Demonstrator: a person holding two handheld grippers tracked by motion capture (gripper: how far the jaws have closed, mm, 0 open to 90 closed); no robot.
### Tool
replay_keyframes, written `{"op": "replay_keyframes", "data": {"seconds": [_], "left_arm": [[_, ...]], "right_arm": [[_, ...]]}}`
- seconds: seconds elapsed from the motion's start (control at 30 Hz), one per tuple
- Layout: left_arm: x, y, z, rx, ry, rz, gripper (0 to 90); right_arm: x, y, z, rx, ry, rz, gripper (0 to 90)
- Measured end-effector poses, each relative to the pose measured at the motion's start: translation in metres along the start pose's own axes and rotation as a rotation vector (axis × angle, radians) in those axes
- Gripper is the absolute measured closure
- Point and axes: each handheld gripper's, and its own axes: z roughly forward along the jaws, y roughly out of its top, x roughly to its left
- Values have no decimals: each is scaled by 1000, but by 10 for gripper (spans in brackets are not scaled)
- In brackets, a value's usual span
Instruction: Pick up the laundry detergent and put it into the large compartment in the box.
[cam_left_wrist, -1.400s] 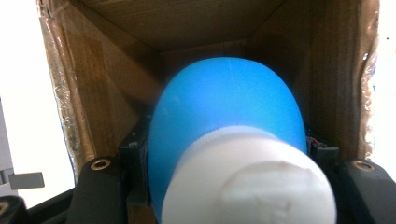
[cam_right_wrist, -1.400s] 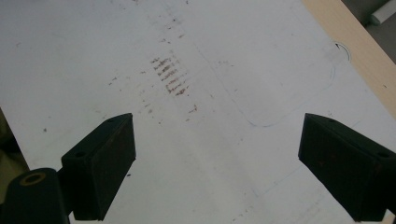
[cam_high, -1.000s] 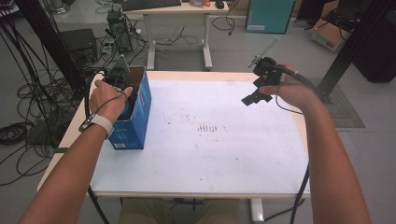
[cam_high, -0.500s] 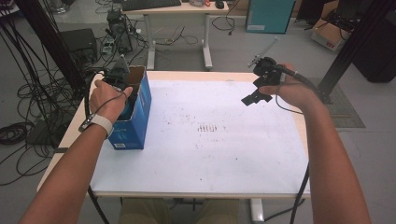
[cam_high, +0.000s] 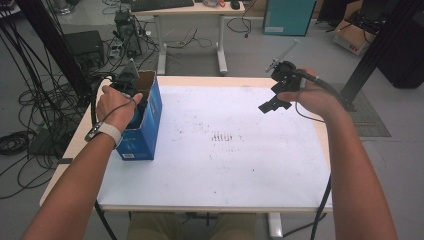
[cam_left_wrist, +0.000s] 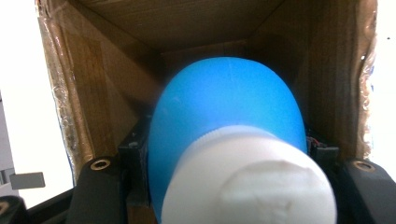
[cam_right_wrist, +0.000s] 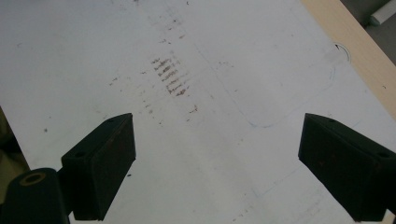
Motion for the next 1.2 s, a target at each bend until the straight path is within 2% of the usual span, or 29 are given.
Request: {"op": "replay_keyframes", "data": {"seconds": [1.2], "left_arm": [[1, 0, 0, -7, -7, 8, 374]], "right_arm": [[0, -1, 0, 1, -2, 2, 111]]}}
